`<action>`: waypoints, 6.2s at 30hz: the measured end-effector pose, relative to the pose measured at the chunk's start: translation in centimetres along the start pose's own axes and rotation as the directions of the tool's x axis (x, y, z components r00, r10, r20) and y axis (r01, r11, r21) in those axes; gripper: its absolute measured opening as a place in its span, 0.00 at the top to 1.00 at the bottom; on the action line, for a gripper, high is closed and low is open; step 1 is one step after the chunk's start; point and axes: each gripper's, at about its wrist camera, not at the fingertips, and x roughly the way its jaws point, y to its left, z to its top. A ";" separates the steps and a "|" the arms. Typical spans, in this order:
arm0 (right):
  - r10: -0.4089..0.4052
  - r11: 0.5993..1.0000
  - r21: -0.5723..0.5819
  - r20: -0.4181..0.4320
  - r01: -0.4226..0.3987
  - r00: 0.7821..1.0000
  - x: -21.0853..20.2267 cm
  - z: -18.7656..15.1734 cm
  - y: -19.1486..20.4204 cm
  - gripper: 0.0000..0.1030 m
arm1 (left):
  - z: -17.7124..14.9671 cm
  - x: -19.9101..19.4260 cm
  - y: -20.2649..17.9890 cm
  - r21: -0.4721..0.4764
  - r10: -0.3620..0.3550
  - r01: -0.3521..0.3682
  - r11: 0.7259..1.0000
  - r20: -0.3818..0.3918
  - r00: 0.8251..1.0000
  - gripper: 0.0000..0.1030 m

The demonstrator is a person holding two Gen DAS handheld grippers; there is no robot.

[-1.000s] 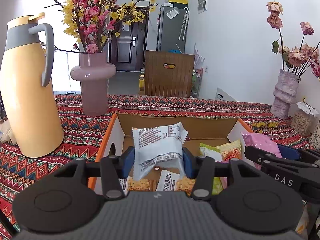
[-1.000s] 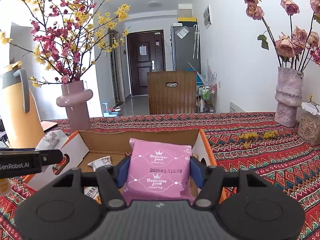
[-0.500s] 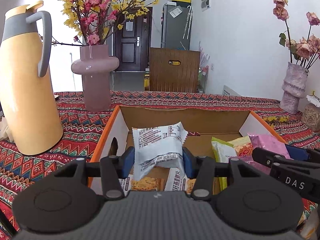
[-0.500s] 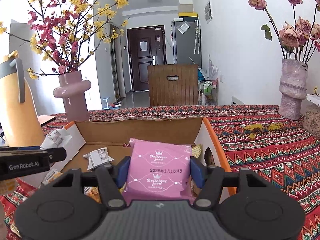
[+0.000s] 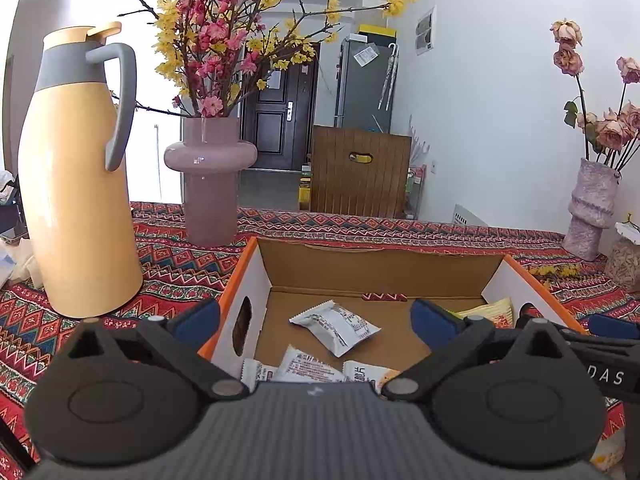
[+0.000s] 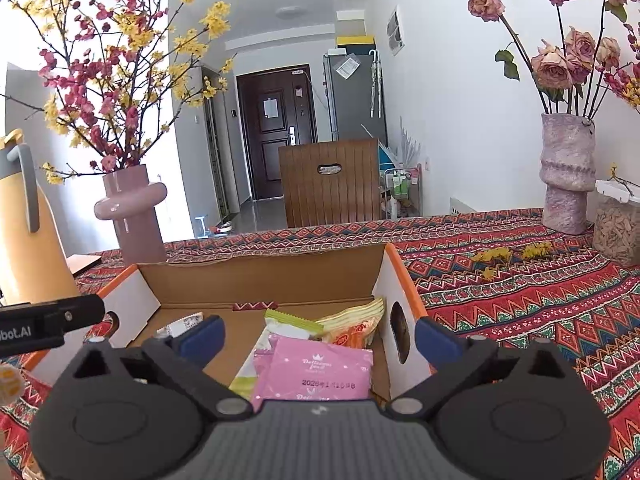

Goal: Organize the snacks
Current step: 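Lower both packets into the box and open both grippers, then move both open grippers back from the box to the snack pile, then grasp a large silver-and-blue wrapped packet with the right gripper, then grasp a green-and-white bar packet with the left gripper while the right gripper holds the silver packet, then lift both held packets and carry them over the cardboard box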

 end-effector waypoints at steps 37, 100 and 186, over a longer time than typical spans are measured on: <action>0.054 0.998 -0.016 0.053 -0.053 0.997 -8.5 -0.5 1.8 0.00 | -0.6 -8.4 1.4 0.017 0.028 -0.028 0.999 0.008 1.000 0.00; -0.060 0.966 -0.259 -0.239 -0.005 0.969 -15.1 -11.4 14.2 0.32 | -8.7 -18.0 10.8 -0.044 -0.035 0.029 0.999 -0.134 0.990 0.00; 0.025 1.000 0.015 -0.026 -0.025 0.999 -11.5 -8.8 -1.2 0.32 | -7.9 -9.1 0.0 0.088 -0.042 0.067 0.994 -0.264 0.964 0.62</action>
